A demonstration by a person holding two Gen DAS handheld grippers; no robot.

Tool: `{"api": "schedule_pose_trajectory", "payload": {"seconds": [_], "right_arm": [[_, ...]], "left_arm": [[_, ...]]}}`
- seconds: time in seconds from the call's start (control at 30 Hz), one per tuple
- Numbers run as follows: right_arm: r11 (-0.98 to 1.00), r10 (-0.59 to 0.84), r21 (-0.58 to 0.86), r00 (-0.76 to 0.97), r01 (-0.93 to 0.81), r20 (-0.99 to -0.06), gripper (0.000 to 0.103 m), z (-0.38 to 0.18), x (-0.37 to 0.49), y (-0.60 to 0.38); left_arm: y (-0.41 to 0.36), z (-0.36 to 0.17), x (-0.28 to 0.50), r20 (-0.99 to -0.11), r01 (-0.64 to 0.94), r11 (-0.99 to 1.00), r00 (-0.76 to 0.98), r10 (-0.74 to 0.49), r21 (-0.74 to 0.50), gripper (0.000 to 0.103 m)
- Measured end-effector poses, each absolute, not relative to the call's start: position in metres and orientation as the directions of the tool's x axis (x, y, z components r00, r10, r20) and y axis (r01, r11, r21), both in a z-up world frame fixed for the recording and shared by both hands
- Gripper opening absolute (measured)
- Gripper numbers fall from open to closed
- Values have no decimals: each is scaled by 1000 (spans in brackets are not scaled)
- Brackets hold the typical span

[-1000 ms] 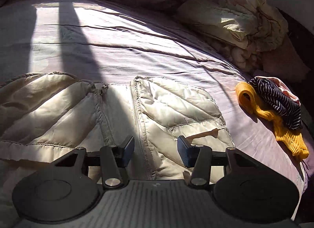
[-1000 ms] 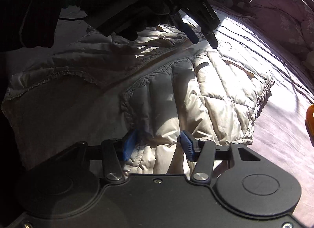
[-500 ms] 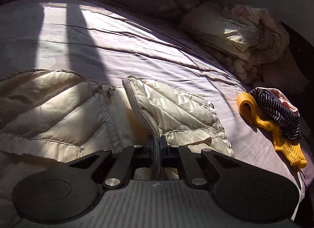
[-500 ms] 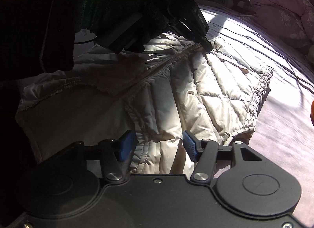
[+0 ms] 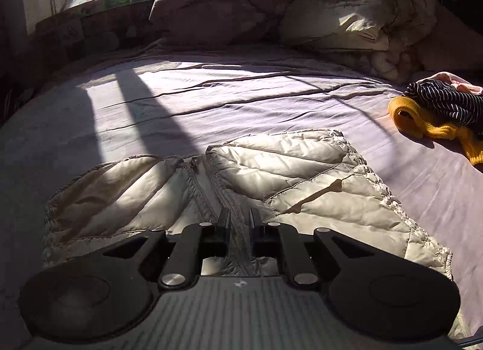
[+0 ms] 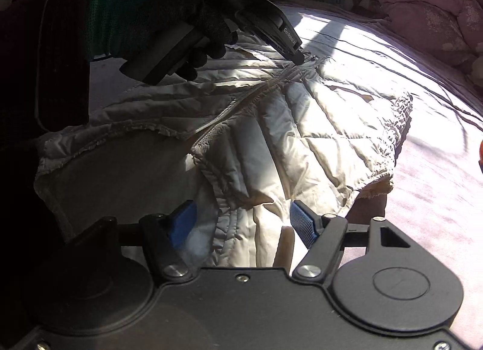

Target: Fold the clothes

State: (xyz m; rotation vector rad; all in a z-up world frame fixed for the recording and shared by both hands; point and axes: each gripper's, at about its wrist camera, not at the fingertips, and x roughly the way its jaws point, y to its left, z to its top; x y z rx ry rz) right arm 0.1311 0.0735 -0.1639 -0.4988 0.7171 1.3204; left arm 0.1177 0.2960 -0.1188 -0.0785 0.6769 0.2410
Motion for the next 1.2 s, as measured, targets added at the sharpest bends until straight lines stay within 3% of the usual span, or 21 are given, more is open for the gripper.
{"api": "schedule_pose_trajectory", "payload": {"seconds": [0.07,0.1,0.17,0.47,0.5,0.57,0.6,0.63,0.7,0.87,0.97,1.2], "right_arm": [[197,678,74,81,-978,-730,79,-171,130,78],[200,679,82,78,-976,-730,83,-173,129,78],[209,682,78,88,-975,-726,83,-171,124,78],[240,713,54,138,-969,-688,82,-142,98,30],[245,713,53,143,-968,-686,82,-142,95,25],[235,717,49,139,-971,-684,82,-140,87,21],[222,719,42,134,-974,-682,82,-140,80,23],[208,721,35,129,-977,-680,82,-140,74,25],[185,727,11,129,-983,-674,82,-141,60,35],[81,763,-136,149,-987,-629,83,-131,2,73],[-12,780,-256,151,-967,-607,90,-128,-43,92],[-226,772,-568,210,-791,-600,89,-154,-130,118]], "left_arm": [[283,-128,113,-645,-141,988,761,63,-70,11],[277,-143,119,-703,-113,990,711,24,-81,11],[275,-163,124,-751,-136,990,657,67,-30,10],[285,-109,3,-612,-251,960,781,128,-120,11],[291,-110,-21,-612,-287,948,777,147,-137,14],[303,-114,-68,-615,-357,918,767,183,-171,31],[309,-118,-89,-617,-391,901,761,201,-189,49],[316,-122,-107,-619,-424,881,754,217,-207,56],[327,-128,-130,-629,-477,847,739,241,-235,59],[352,-136,-168,-641,-563,775,714,282,-287,59],[364,-139,-177,-647,-589,744,707,284,-316,59],[375,-146,-192,-636,-604,699,721,276,-381,59]]}}
